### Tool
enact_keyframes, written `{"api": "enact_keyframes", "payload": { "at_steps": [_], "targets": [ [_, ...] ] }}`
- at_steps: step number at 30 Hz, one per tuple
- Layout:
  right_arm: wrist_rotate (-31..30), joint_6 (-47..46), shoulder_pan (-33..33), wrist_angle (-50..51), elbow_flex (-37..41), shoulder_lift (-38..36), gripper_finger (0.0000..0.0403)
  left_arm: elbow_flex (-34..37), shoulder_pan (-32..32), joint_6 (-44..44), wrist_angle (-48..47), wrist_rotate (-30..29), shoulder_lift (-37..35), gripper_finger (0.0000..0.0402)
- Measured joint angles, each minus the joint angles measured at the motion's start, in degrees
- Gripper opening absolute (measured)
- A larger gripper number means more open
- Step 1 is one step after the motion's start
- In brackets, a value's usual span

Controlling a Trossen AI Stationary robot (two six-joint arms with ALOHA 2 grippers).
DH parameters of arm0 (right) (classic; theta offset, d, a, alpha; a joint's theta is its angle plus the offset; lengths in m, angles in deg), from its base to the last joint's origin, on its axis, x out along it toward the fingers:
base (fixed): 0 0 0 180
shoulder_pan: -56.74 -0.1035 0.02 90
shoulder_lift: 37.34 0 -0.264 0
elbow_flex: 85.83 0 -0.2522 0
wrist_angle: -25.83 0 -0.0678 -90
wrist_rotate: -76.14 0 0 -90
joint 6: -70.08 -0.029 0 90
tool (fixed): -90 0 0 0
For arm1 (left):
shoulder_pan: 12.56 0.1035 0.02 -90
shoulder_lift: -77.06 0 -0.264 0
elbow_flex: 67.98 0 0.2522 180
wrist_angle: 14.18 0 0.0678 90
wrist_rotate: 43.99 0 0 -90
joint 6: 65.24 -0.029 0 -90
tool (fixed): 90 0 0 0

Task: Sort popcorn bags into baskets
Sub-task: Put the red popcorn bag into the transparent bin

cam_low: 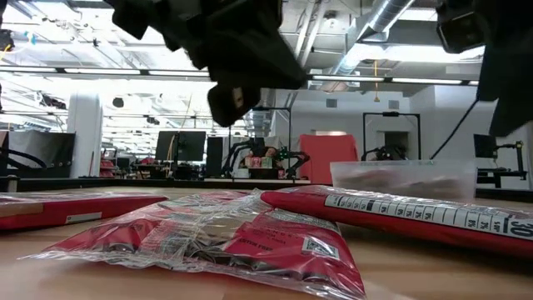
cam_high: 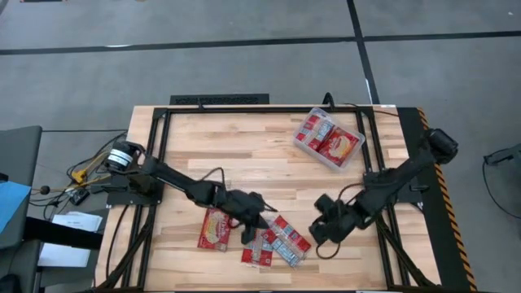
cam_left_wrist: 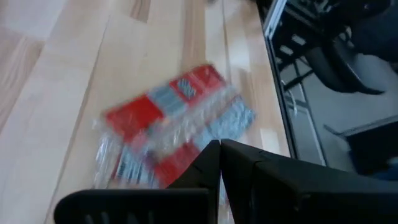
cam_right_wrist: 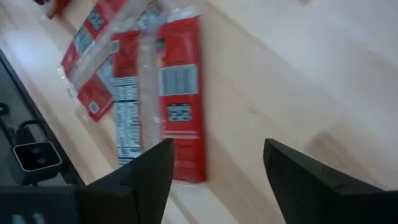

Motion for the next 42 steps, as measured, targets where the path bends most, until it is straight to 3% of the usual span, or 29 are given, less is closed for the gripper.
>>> {"api": "enact_keyframes", "payload": {
  "at_steps": [11,20,37,42],
  "targets": [
    [1.2,3.52,-0.46,-13.13,-0.02,9.53,0.027,-8.73,-11.08,2.79,-4.08,-11.47,9.97,0.0],
    [1.67,8.71,1.36,-12.63,-0.02,10.54,0.027,-11.96,-12.26,12.17,-9.52,-25.03,13.98,0.0],
    [2.38,14.5,3.01,-13.91,0.06,10.52,0.027,-12.73,-9.77,18.0,-11.83,-22.09,19.34,0.0],
    [3.47,15.36,4.64,-20.23,3.02,10.54,0.027,-12.82,-9.9,19.13,-11.28,-21.97,20.53,0.0]
  ]
}}
